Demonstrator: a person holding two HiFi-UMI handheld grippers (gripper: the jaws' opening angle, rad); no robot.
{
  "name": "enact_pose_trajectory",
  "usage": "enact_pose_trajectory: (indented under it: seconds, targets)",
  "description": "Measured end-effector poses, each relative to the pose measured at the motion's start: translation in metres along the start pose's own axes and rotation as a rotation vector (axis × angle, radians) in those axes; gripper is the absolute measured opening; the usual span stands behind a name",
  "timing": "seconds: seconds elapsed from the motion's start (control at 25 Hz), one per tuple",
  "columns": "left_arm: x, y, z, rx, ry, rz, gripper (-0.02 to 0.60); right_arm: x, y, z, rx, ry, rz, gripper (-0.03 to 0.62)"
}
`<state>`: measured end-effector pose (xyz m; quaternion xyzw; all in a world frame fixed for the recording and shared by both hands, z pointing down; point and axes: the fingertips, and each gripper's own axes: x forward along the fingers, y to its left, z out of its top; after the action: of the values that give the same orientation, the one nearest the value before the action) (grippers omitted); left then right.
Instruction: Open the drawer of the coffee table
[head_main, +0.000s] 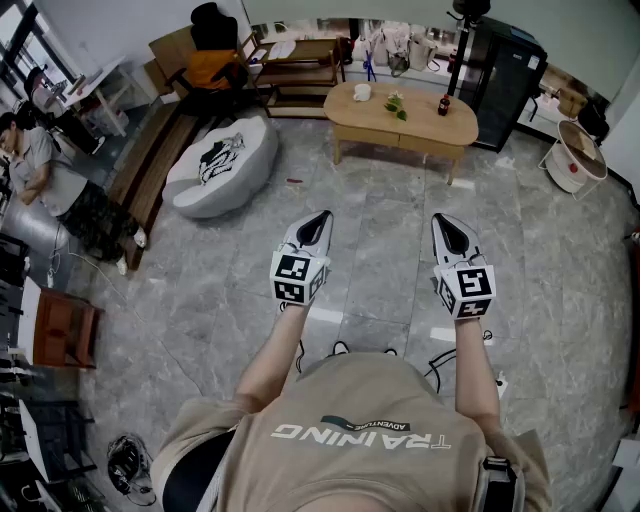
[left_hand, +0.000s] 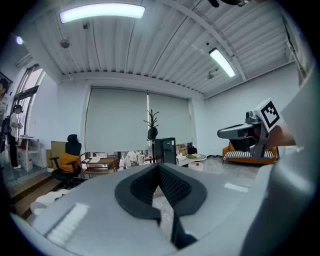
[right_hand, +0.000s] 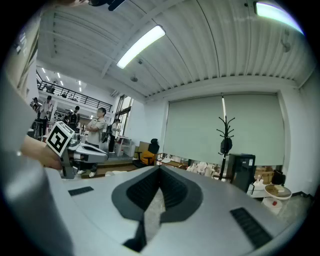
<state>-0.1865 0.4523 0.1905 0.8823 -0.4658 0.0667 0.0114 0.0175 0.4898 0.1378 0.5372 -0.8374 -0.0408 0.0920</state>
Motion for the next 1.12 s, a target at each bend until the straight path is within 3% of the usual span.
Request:
enact_pose_trajectory:
  seconds: [0.44, 0.76, 0.88, 1.12]
  targets:
    - [-0.006, 0.032, -0.014, -0.038, 0.036, -0.062, 0.006, 0.024, 0.029, 0.008, 0.010, 0.005, -0.026, 0.005]
    - [-0.012, 0.030, -0.053, -0.101, 0.084, -0.101, 0.006, 0.017, 0.042, -0.027, 0.044, 0.083, -0.056, 0.005]
    - [-0.012, 0.033, -0.068, -0.132, 0.113, -0.092, 0.006, 0.017, 0.038, -0.044, 0.062, 0.114, -0.057, 0.005]
    - [0.018, 0.035, -0.072, -0.111, 0.131, -0.057, 0.006, 0.036, 0.002, -0.053, 0.067, 0.090, -0.043, 0.005]
